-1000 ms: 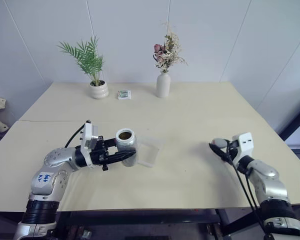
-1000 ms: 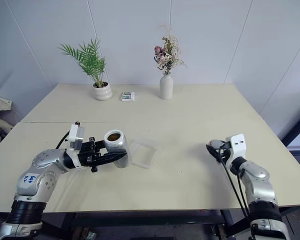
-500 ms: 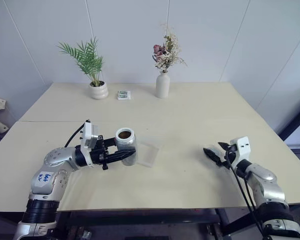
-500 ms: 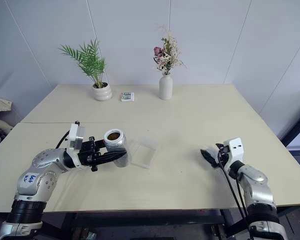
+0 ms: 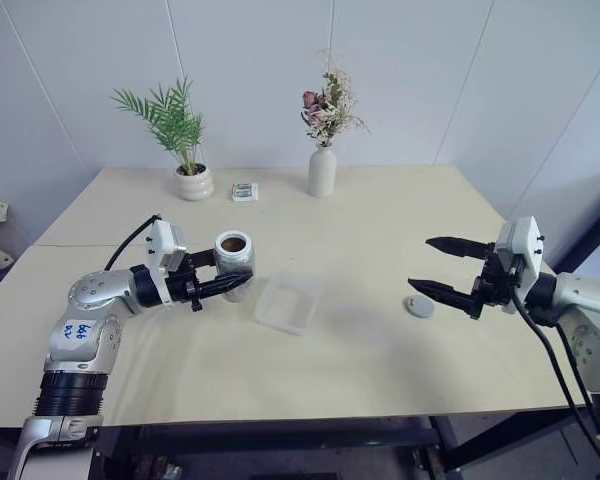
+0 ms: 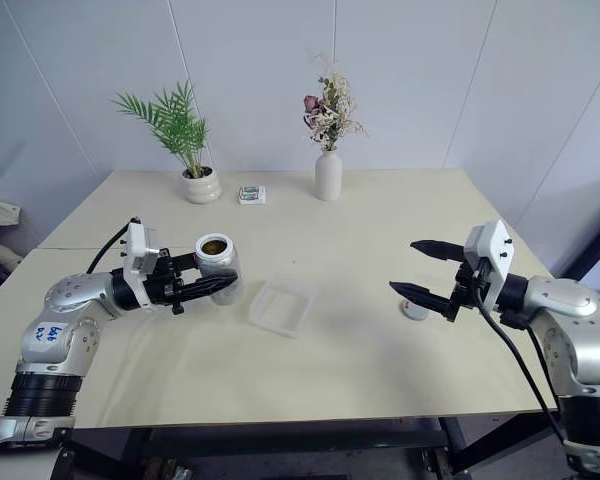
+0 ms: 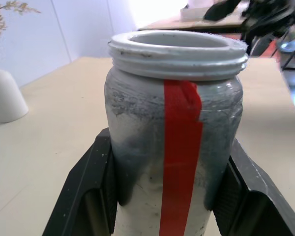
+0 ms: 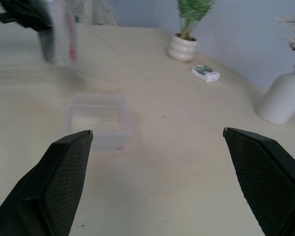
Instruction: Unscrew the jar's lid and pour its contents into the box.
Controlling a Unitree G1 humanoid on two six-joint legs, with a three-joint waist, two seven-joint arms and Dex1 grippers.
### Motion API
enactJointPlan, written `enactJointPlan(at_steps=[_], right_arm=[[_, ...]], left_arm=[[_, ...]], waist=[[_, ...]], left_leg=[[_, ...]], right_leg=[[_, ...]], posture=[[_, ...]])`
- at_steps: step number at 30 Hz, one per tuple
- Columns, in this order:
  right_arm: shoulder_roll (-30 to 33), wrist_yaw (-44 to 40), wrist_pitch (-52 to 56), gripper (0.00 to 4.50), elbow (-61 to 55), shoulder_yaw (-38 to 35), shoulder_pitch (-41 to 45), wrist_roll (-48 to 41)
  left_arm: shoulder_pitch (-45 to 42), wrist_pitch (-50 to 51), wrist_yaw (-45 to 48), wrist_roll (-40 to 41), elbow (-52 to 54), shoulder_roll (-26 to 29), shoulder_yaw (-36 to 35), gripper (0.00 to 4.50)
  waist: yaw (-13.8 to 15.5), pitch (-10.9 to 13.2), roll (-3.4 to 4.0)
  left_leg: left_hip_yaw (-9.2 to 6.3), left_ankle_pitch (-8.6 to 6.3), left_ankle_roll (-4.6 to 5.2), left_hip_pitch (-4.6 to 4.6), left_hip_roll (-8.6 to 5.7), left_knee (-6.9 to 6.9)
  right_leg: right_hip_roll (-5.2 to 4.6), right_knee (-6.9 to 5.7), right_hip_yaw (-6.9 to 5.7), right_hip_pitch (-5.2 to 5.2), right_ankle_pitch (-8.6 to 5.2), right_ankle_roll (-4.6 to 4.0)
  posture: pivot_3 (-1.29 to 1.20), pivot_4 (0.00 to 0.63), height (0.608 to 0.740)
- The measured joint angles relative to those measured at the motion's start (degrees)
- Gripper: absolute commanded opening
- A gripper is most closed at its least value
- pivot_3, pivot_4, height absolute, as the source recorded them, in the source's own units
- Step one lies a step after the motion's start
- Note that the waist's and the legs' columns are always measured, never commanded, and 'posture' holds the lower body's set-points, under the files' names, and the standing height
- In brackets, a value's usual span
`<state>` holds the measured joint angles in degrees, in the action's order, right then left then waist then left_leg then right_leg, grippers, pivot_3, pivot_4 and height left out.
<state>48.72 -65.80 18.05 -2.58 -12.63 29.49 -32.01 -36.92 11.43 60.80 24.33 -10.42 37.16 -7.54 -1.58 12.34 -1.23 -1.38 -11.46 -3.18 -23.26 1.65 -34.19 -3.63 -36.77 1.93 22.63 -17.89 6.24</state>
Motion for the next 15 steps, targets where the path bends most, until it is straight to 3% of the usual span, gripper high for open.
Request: enactJointPlan(at_steps=[7,15], right_arm=[[7.4,-5.5,7.2,4.48,-6.6,-2.9,-2.2,-6.3],[5.4,-2.0,8.8,4.48,-10.6,-5.9,-3.6,-9.9]], left_arm=[[-5.2,-5.6,0.4,-4.5,-8.2,0.0,2.0,1.99],[-12.0,-11.7,0.6,-8.9,-18.8,-1.2,3.8,1.99]], waist=[[0.2,0.0,-0.02],[0.1,0.0,-0.05]], left_leg=[[0.16,-0.11,0.08,-0.03,0.04,0.0],[0.34,-0.17,0.13,-0.01,0.05,-0.03]], right_leg=[[0.01,0.19,0.08,0.02,0.03,0.05],[0.02,0.27,0.24,0.03,0.08,0.15]], posture=[[0.0,0.15,0.74],[0.0,0.15,0.74]])
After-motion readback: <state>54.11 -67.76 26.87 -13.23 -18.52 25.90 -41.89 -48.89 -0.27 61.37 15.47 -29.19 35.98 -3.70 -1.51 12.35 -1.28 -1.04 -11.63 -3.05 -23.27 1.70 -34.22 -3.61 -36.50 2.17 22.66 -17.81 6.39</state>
